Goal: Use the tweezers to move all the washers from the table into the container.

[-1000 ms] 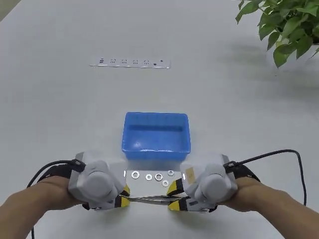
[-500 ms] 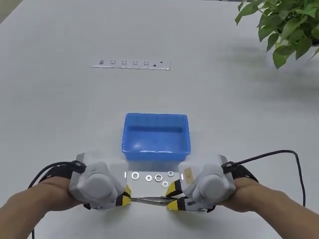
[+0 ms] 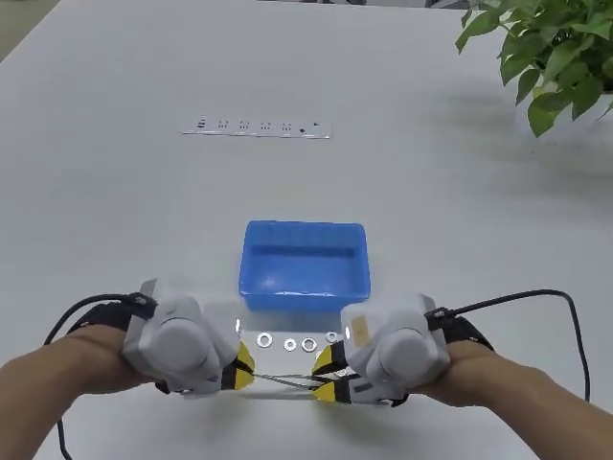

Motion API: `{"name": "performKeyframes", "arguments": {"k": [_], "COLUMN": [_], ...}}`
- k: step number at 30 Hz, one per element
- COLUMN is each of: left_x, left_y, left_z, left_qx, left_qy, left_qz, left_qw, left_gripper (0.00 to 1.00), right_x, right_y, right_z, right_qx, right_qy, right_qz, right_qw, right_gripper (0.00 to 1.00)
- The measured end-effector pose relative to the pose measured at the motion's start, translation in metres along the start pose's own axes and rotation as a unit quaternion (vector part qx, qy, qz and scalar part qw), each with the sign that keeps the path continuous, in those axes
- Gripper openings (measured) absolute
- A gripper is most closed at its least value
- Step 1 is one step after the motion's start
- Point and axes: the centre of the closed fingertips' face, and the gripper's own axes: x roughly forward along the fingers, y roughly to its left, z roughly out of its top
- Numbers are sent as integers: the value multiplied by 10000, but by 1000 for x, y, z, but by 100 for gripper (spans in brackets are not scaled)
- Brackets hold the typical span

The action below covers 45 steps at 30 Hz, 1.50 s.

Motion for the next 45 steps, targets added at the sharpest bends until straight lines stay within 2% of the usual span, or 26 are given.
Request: {"name": "performKeyframes", "arguments": {"k": [12,16,26,33,37,45], "left_x": [-19,-25,-38,-48,-50,-48], "left_y": [3,3,3,4,5,2], "left_z": [18,31,53,70,78,86], "left_qx": [86,92,188,283,338,424], "left_qy": [-64,-145,-344,-494,-590,-663], "left_qz": [-15,-5,30,64,86,23], "left_qw": [9999,9999,9992,9984,9977,9969], "left_gripper": [5,5,5,5,5,5], "right_x": [-1,-2,-8,-14,-15,-14], "right_y": [0,0,1,-2,-3,0], "right_z": [10,14,21,28,32,35], "right_qx": [147,239,333,275,256,299], "right_qy": [-83,-121,-132,-169,-212,-290], "right_qz": [-67,-117,-214,-280,-316,-323], "right_qw": [9998,9996,9991,9991,9989,9986], "right_gripper": [13,12,11,10,10,11]}}
